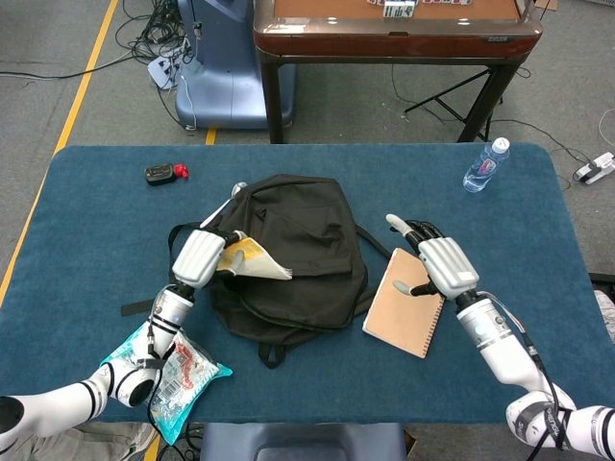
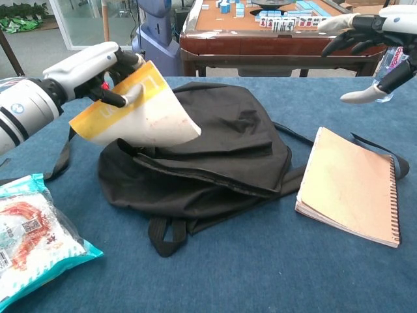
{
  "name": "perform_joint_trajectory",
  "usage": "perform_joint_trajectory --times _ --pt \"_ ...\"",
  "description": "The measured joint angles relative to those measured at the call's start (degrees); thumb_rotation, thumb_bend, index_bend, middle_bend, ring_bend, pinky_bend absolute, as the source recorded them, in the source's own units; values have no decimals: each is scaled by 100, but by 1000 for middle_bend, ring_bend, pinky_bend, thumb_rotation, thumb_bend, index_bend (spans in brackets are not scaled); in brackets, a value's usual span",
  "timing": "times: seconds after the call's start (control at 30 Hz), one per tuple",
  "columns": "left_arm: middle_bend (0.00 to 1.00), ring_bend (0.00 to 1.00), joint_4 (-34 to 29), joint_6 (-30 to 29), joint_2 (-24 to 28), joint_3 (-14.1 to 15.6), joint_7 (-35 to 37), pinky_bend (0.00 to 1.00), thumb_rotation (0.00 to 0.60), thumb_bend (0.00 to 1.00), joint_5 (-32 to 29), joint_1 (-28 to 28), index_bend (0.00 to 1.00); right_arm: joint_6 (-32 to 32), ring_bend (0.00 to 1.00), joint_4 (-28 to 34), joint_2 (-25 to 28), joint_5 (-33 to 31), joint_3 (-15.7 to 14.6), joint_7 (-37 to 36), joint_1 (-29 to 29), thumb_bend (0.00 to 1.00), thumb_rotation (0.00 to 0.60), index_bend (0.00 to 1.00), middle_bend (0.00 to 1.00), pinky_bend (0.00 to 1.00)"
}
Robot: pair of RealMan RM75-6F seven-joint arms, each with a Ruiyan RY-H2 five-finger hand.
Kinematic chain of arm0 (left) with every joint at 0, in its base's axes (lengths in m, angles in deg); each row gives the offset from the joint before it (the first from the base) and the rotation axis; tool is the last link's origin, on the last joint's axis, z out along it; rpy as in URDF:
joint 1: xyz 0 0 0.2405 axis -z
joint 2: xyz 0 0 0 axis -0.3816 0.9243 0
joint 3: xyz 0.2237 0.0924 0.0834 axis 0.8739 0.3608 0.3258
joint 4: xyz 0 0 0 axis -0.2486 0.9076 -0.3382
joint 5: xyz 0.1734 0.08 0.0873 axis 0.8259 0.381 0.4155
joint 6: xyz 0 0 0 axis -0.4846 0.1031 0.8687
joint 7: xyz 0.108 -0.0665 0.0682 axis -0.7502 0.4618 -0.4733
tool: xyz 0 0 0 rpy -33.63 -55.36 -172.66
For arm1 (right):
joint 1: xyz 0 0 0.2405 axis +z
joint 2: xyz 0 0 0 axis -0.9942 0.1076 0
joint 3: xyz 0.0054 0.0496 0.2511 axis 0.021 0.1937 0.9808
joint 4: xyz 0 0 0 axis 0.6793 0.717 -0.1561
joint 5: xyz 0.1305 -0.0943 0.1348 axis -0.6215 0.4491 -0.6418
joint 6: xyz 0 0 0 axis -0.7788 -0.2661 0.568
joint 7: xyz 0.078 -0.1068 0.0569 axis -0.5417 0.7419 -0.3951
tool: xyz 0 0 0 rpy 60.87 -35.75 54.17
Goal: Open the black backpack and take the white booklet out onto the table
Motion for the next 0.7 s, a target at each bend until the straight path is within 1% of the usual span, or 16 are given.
perform_joint_trajectory --times 0.1,0.13,0.2,0.23,0.33,0.43,0.6,0.7 --pt "459 426 -858 287 320 24 -182 433 598 259 -185 -20 255 -8 88 -52 36 -43 -18 40 -43 164 600 31 185 91" --pt "425 394 -1177 381 454 24 -250 412 580 250 -268 -32 217 -7 88 -69 51 -63 -22 52 -59 164 600 31 185 91" --pt "386 358 -1603 483 658 14 -343 386 522 243 -384 -56 172 -6 88 -96 95 -109 -28 74 -95 164 600 31 185 91" --pt "375 348 -1838 522 797 2 -395 374 476 243 -452 -80 159 -8 88 -107 118 -127 -32 85 -110 165 600 31 185 91" --pt "365 331 -2248 532 1114 -44 -458 357 384 243 -590 -180 146 -23 88 -148 199 -185 -58 136 -164 165 600 31 185 91" --pt "363 328 -2459 442 1343 -90 -414 350 355 242 -666 -321 144 -44 88 -181 268 -247 -86 151 -229 167 600 31 185 91" --pt "360 325 -2612 272 1650 -143 -217 337 304 243 -748 -542 141 -55 88 -262 351 -270 -150 175 -333 168 600 31 185 91" --pt "360 325 -2638 176 1844 -181 -106 332 294 243 -832 -686 141 -38 88 -277 412 -284 -168 162 -406 181 600 31 186 91"
